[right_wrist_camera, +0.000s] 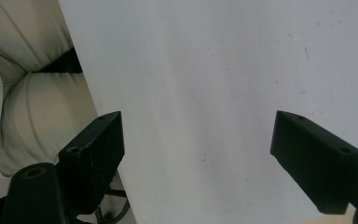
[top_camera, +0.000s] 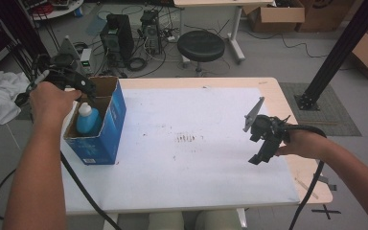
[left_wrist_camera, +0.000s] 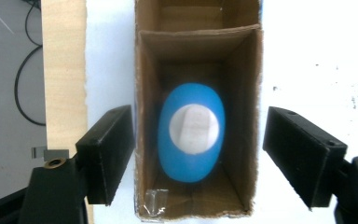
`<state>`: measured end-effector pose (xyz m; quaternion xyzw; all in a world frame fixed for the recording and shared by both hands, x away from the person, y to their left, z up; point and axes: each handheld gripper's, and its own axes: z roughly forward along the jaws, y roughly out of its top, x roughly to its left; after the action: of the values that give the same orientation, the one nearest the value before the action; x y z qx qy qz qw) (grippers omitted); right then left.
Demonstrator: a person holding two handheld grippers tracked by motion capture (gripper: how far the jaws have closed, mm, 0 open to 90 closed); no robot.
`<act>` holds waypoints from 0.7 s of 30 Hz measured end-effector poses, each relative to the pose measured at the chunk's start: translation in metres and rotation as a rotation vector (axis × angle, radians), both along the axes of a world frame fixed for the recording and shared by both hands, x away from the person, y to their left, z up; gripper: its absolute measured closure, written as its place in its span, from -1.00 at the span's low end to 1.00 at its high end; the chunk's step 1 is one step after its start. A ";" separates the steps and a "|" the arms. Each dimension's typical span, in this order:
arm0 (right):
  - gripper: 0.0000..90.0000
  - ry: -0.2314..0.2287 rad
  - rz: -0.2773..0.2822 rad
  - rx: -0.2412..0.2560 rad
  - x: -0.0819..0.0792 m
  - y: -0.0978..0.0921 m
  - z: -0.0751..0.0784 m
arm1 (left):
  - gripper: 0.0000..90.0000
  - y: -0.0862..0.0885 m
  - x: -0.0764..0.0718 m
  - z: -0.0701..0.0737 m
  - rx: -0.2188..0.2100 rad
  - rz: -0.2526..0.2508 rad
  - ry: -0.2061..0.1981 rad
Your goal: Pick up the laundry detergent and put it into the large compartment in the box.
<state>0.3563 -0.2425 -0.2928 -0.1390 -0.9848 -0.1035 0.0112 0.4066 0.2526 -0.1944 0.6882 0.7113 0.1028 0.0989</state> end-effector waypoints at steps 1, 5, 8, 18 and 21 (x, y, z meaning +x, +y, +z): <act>-0.62 -0.002 0.003 0.001 0.000 0.000 0.000 | -0.45 -0.001 0.000 0.002 -0.003 -0.007 -0.001; -0.62 -0.004 0.000 0.005 -0.001 0.001 0.001 | -0.49 -0.008 -0.002 0.008 -0.024 -0.018 -0.016; -0.62 -0.005 0.010 0.001 -0.003 0.002 0.001 | -0.51 -0.013 -0.003 0.011 -0.019 -0.028 -0.026; -0.62 -0.018 0.017 0.011 -0.006 0.003 0.004 | -0.56 -0.046 -0.004 0.020 0.003 -0.105 -0.048; -0.62 -0.012 0.009 0.004 -0.008 0.004 0.005 | -0.56 -0.058 -0.003 0.022 0.006 -0.132 -0.054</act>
<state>0.3483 -0.2390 -0.2879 -0.1338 -0.9853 -0.1061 0.0060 0.4041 0.1942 -0.1725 0.7310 0.6611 0.1165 0.1227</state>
